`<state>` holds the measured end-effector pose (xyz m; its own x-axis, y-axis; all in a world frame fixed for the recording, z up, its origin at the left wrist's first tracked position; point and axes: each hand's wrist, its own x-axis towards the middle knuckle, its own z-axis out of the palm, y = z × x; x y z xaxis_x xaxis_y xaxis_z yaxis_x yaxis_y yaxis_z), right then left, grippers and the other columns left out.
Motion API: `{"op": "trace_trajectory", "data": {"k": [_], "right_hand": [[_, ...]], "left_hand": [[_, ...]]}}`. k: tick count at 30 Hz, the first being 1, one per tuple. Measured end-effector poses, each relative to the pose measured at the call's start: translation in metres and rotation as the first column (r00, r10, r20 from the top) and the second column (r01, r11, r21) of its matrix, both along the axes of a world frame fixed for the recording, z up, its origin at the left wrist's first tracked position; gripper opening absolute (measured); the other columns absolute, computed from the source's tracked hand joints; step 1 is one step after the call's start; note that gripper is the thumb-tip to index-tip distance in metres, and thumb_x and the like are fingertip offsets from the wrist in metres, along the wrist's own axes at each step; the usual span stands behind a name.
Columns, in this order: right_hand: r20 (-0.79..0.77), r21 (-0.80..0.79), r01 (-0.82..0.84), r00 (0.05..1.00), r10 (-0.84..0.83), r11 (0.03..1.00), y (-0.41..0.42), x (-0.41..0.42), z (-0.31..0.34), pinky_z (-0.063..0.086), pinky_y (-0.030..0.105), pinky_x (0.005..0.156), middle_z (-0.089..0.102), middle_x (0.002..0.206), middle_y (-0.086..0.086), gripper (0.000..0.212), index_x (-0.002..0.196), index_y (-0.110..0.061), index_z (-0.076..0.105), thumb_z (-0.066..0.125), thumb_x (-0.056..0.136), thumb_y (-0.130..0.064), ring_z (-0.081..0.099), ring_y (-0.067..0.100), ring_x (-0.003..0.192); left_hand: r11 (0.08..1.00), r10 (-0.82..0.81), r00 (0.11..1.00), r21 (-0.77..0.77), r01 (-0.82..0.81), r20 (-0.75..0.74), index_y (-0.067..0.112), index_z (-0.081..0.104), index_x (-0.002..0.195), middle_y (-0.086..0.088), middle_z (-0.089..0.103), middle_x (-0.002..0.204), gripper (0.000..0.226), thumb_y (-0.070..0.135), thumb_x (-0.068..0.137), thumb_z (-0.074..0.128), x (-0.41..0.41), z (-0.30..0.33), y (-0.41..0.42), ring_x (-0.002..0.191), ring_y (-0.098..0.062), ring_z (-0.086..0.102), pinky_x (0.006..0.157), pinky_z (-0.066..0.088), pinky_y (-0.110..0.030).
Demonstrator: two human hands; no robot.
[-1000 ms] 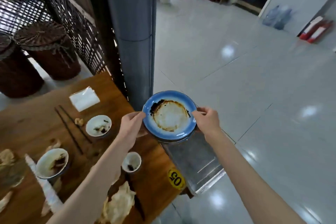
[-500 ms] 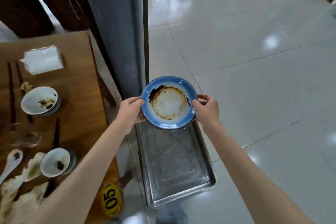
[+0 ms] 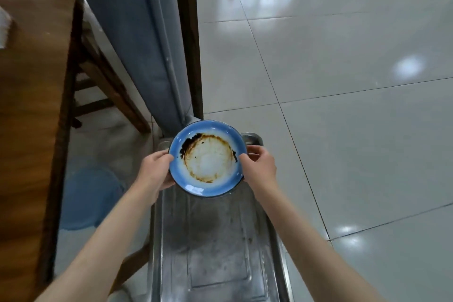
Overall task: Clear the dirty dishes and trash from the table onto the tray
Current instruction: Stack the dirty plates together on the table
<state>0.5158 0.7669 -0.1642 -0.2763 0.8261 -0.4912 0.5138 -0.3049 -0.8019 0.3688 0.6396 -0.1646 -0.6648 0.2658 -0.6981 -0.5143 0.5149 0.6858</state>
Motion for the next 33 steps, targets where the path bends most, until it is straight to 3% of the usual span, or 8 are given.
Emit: {"op": "trace_trajectory", "data": {"k": [3, 7, 12, 15, 18, 23, 29, 33], "right_hand": [[0.004, 0.005, -0.038, 0.999, 0.038, 0.999, 0.007, -0.007, -0.034, 0.055, 0.023, 0.067, 0.061, 0.095, -0.005, 0.028, 0.111, -0.018, 0.056, 0.061, 0.084, -0.013, 0.056, 0.002, 0.079], [0.036, 0.008, -0.113, 0.993, 0.113, 0.994, 0.011, -0.017, -0.067, 0.043, 0.008, 0.048, 0.058, 0.094, -0.008, 0.035, 0.119, -0.016, 0.054, 0.059, 0.084, -0.013, 0.055, 0.001, 0.079], [0.101, -0.045, -0.168, 0.98, 0.172, 0.985, 0.007, -0.029, -0.098, 0.05, 0.018, 0.065, 0.058, 0.102, -0.005, 0.037, 0.122, -0.016, 0.052, 0.06, 0.086, -0.01, 0.055, 0.01, 0.091], [0.138, -0.054, -0.192, 0.97, 0.198, 0.98, 0.006, -0.037, -0.113, 0.052, 0.029, 0.079, 0.059, 0.107, -0.001, 0.037, 0.122, -0.015, 0.052, 0.059, 0.087, -0.009, 0.054, 0.012, 0.093], [0.159, -0.066, -0.197, 0.966, 0.206, 0.978, 0.003, -0.046, -0.125, 0.052, 0.032, 0.084, 0.06, 0.11, 0.002, 0.035, 0.122, -0.014, 0.053, 0.056, 0.087, -0.006, 0.054, 0.013, 0.094], [0.159, -0.093, -0.189, 0.967, 0.202, 0.978, -0.005, -0.058, -0.136, 0.048, 0.026, 0.076, 0.059, 0.104, 0.001, 0.035, 0.12, -0.013, 0.054, 0.052, 0.087, -0.003, 0.054, 0.014, 0.092], [0.172, -0.111, -0.184, 0.964, 0.201, 0.977, -0.01, -0.067, -0.14, 0.046, 0.027, 0.077, 0.056, 0.1, -0.002, 0.038, 0.122, -0.013, 0.053, 0.051, 0.086, -0.001, 0.054, 0.015, 0.093], [0.182, -0.105, -0.169, 0.965, 0.186, 0.98, -0.014, -0.063, -0.141, 0.046, 0.027, 0.079, 0.06, 0.107, 0.002, 0.038, 0.123, -0.013, 0.053, 0.05, 0.087, 0.0, 0.055, 0.015, 0.095]], "left_hand": [[1.0, -0.006, 1.0, -0.018, 0.006, -0.014, 0.013, 0.058, 0.111, -0.009, 0.063, 0.094, 0.02, 0.013, 0.098, 0.042, -0.006, -0.032, 0.002, 0.08, -0.019, 0.063, 0.056, 0.05, -0.031], [0.997, -0.043, 0.998, -0.062, 0.041, -0.04, 0.018, 0.06, 0.089, -0.006, 0.064, 0.09, 0.021, 0.01, 0.097, 0.042, -0.014, -0.068, 0.0, 0.082, -0.019, 0.063, 0.057, 0.051, -0.03], [0.991, -0.09, 0.993, -0.107, 0.082, -0.074, 0.023, 0.058, 0.076, -0.004, 0.064, 0.084, 0.031, 0.004, 0.095, 0.042, -0.018, -0.099, -0.008, 0.079, -0.018, 0.062, 0.065, 0.055, -0.033], [0.985, -0.113, 0.985, -0.145, 0.093, -0.134, 0.019, 0.061, 0.083, -0.002, 0.064, 0.084, 0.024, 0.005, 0.094, 0.045, -0.022, -0.114, -0.011, 0.079, -0.016, 0.062, 0.07, 0.054, -0.034], [0.978, -0.163, 0.956, -0.171, 0.123, -0.244, 0.016, 0.062, 0.095, 0.001, 0.063, 0.083, 0.019, 0.007, 0.095, 0.046, -0.023, -0.122, -0.014, 0.075, -0.01, 0.059, 0.056, 0.046, -0.02], [0.962, -0.218, 0.931, -0.228, 0.154, -0.293, 0.018, 0.058, 0.089, 0.006, 0.06, 0.078, 0.021, 0.006, 0.095, 0.043, -0.032, -0.127, -0.019, 0.073, -0.006, 0.056, 0.052, 0.038, -0.016], [0.949, -0.236, 0.928, -0.271, 0.158, -0.287, 0.022, 0.056, 0.09, 0.011, 0.057, 0.075, 0.022, 0.004, 0.094, 0.044, -0.039, -0.134, -0.024, 0.069, -0.002, 0.053, 0.05, 0.036, -0.015], [0.944, -0.237, 0.93, -0.295, 0.151, -0.282, 0.024, 0.054, 0.093, 0.014, 0.056, 0.076, 0.02, 0.007, 0.094, 0.045, -0.034, -0.136, -0.026, 0.069, -0.001, 0.053, 0.049, 0.036, -0.014]]}}
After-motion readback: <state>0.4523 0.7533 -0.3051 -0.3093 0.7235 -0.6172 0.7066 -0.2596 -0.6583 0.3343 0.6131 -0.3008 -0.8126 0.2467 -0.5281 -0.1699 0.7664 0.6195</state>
